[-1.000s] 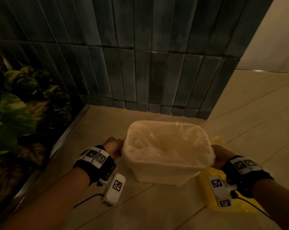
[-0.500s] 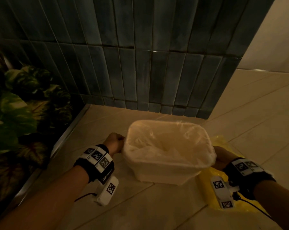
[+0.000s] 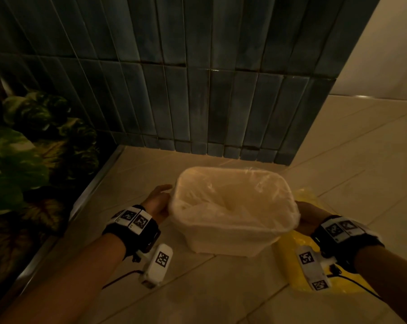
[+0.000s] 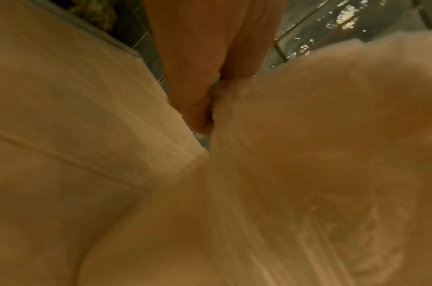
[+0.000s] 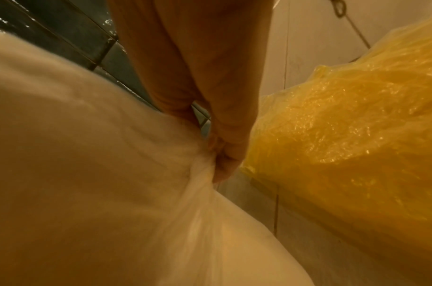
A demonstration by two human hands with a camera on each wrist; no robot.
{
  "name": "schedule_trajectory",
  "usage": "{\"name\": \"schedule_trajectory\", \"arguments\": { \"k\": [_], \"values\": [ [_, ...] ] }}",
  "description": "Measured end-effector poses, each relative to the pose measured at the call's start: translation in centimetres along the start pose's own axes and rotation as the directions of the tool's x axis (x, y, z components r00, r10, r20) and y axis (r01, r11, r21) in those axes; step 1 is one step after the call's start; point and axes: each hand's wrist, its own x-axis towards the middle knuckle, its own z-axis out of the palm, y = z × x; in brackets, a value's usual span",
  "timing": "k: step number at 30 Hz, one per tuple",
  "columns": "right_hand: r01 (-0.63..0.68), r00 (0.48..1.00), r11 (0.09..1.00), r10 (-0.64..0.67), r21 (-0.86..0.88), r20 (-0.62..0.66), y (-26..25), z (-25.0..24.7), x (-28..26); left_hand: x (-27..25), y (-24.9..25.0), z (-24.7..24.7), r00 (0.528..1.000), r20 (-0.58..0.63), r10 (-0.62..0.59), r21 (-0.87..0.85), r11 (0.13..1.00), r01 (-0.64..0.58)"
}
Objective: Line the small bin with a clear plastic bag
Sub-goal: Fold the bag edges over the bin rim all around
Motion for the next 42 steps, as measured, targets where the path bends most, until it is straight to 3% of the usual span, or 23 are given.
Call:
{"name": "schedule_trajectory", "arguments": {
  "k": [2,5,6,8,10,11,12,14,15,16,17,19,20,22,24,26,28,30,32,34,36,38,42],
  "values": [
    [-0.085,0.994,0.977,0.068,-0.196,-0.089,-1.1,0.2,-0.9,-0.2,0.5,-0.3,0.996,0.068,-0.059,-0.007,0.998,0.059],
    [-0.14,0.978,0.975,0.108,-0.175,-0.179,-3.0,-0.4,-1.7,-0.3,1.3,-1.2,0.989,0.048,-0.138,-0.021,0.99,0.139],
    [-0.096,0.978,0.97,0.05,-0.225,-0.204,-4.0,-0.3,-2.0,-0.3,1.9,-1.3,0.989,0.006,-0.15,0.016,0.989,0.15],
    [0.093,0.952,0.916,-0.196,-0.39,-0.236,-6.2,0.8,-2.9,-0.3,3.2,-0.9,0.993,-0.09,-0.079,0.153,0.984,0.092],
    [0.338,0.87,0.736,-0.482,-0.587,-0.104,-8.4,2.5,-4.6,-1.1,5.1,0.2,0.987,-0.121,0.103,0.433,0.901,-0.041],
    [0.442,0.82,0.571,-0.571,-0.691,0.052,-9.3,3.4,-5.6,-1.4,6.1,0.7,0.967,-0.105,0.233,0.589,0.798,-0.128],
    [0.501,0.788,0.378,-0.571,-0.779,0.23,-10.0,4.5,-6.6,-1.9,6.9,1.2,0.918,-0.032,0.396,0.706,0.659,-0.26],
    [0.499,0.818,0.052,-0.357,-0.865,0.451,-10.5,6.3,-7.8,-2.9,7.8,2.0,0.771,0.206,0.603,0.724,0.437,-0.534],
    [0.476,0.848,-0.091,-0.217,-0.875,0.484,-10.1,7.0,-7.8,-3.4,7.8,2.4,0.709,0.338,0.619,0.714,0.322,-0.622],
    [0.448,0.876,-0.219,-0.087,-0.867,0.475,-9.6,7.7,-7.4,-4.1,7.6,3.1,0.688,0.468,0.554,0.75,0.164,-0.641],
    [0.411,0.903,-0.321,0.015,-0.853,0.43,-9.0,8.3,-7.0,-4.5,7.0,3.7,0.699,0.564,0.439,0.788,-0.035,-0.614],
    [0.313,0.948,-0.526,0.116,-0.791,0.297,-7.5,9.1,-6.0,-4.6,6.0,4.7,0.755,0.611,0.239,0.774,-0.38,-0.506],
    [0.264,0.963,-0.629,0.135,-0.731,0.232,-6.8,9.4,-5.6,-4.8,5.6,5.0,0.783,0.591,0.195,0.757,-0.471,-0.453],
    [0.208,0.978,-0.736,0.149,-0.645,0.145,-5.8,9.8,-5.1,-4.7,4.8,5.1,0.793,0.579,0.191,0.741,-0.53,-0.413],
    [0.204,0.978,-0.677,0.105,-0.707,0.181,-5.8,9.5,-5.5,-4.8,4.6,4.8,0.76,0.599,0.251,0.761,-0.473,-0.444],
    [0.238,0.946,-0.52,-0.068,-0.82,0.317,-6.7,8.5,-6.5,-5.3,4.9,4.1,0.726,0.576,0.375,0.815,-0.322,-0.481],
    [0.27,0.853,-0.315,-0.361,-0.91,0.378,-8.0,6.8,-7.7,-5.9,5.1,2.9,0.721,0.469,0.51,0.868,-0.115,-0.483],
    [0.257,0.792,-0.07,-0.557,-0.964,0.252,-8.5,4.8,-8.8,-6.2,4.7,1.6,0.738,0.352,0.575,0.884,0.055,-0.465],
    [0.135,0.835,0.111,-0.548,-0.985,0.053,-8.1,3.0,-9.2,-6.4,4.2,0.8,0.796,0.259,0.547,0.9,0.162,-0.405],
    [0.028,0.909,0.19,-0.414,-0.981,-0.055,-7.0,1.8,-8.8,-6.3,3.7,0.6,0.859,0.187,0.477,0.929,0.198,-0.313],
    [0.012,0.949,0.286,-0.304,-0.958,-0.079,-6.1,1.3,-8.1,-6.1,3.5,0.8,0.907,0.136,0.399,0.952,0.201,-0.231],
    [0.034,0.958,0.376,-0.277,-0.926,-0.077,-5.6,1.4,-7.6,-5.9,3.5,1.1,0.926,0.123,0.356,0.963,0.184,-0.198],
    [0.049,0.951,0.429,-0.295,-0.902,-0.088,-5.3,2.2,-6.7,-5.9,4.2,1.5,0.936,0.114,0.333,0.964,0.19,-0.185]
  ]
}}
